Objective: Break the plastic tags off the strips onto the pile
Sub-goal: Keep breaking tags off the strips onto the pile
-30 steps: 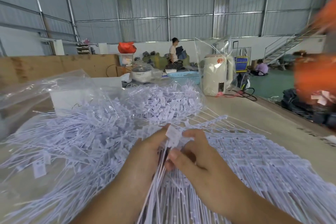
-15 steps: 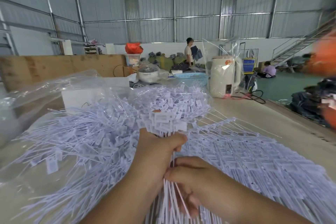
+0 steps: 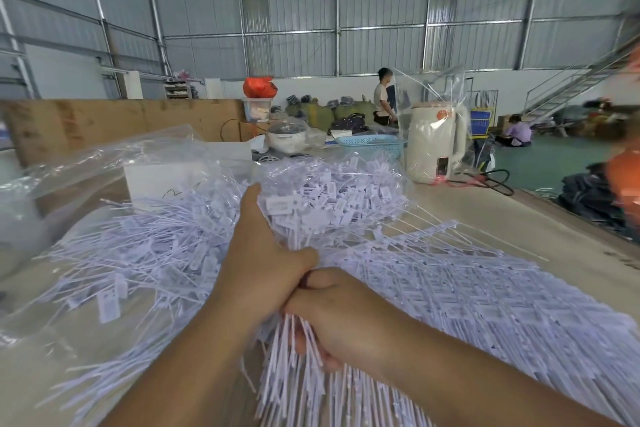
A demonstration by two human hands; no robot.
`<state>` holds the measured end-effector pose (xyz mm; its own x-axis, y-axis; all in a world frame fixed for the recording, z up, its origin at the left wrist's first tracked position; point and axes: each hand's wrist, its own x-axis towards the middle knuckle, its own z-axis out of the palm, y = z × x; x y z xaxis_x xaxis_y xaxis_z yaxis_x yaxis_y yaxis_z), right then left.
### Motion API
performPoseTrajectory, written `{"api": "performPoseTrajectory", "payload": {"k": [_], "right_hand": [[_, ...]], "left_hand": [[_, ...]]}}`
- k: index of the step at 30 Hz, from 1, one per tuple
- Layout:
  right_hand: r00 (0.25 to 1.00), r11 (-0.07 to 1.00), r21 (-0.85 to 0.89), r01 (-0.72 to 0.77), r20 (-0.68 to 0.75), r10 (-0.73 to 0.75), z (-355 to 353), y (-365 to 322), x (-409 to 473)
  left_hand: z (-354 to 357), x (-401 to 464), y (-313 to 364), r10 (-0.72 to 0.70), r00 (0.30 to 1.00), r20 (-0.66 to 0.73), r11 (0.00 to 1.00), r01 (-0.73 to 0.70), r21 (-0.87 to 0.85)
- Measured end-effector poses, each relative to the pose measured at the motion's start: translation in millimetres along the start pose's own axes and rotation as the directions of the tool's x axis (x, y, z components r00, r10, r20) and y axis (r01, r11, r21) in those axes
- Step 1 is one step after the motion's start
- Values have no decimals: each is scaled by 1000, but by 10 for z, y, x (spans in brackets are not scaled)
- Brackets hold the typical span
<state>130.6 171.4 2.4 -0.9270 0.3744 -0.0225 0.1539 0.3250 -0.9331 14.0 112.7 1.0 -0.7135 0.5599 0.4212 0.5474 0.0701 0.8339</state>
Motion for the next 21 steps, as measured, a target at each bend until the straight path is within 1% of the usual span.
{"api": "performPoseTrajectory", "payload": {"k": [2,3,4,6,7,8,10,11,12,13,15,16,17,18,19,21], "right_hand": [[998,996,-66,57,-22,-59,33,5,52],[994,984,-155,91,-53,-100,33,23,76],[984,955,-272,119,-92,-149,20,55,102],[956,844,-520,132,-157,-246,-52,126,148],[943,762,-639,106,-179,-281,-101,156,166],[933,679,-731,65,-197,-302,-150,187,185],[940,552,-834,-17,-201,-275,-219,259,222],[950,503,-863,-45,-192,-244,-232,289,234],[957,465,-882,-69,-190,-219,-232,317,245],[958,441,-893,-87,-197,-209,-228,341,251],[948,431,-895,-112,-226,-222,-231,363,263],[943,435,-892,-126,-243,-227,-241,369,274],[939,439,-887,-146,-264,-219,-259,369,284],[938,442,-880,-171,-283,-201,-282,365,293],[937,446,-875,-191,-297,-182,-308,359,300],[937,490,-851,-190,-306,-168,-356,356,300]], "left_hand": [[-80,75,-92,18,999,-43,992,-12,127],[-109,107,-145,12,997,-70,972,5,236],[-128,131,-203,-12,996,-91,927,45,373],[-141,152,-301,-98,987,-124,773,154,615],[-135,152,-338,-145,981,-125,712,191,676],[-124,152,-367,-182,976,-123,677,215,704],[-99,162,-400,-195,973,-125,653,224,724],[-91,166,-396,-161,978,-134,639,206,741],[-85,161,-384,-97,985,-143,614,172,771],[-77,154,-366,-4,990,-140,581,116,806],[-41,129,-325,177,983,-54,512,-45,858],[-14,109,-307,214,977,22,484,-126,866],[19,89,-294,207,974,95,469,-184,864],[50,64,-293,165,975,146,464,-208,861],[75,45,-295,108,979,174,459,-204,865],[81,39,-315,36,985,171,457,-168,873]]}}
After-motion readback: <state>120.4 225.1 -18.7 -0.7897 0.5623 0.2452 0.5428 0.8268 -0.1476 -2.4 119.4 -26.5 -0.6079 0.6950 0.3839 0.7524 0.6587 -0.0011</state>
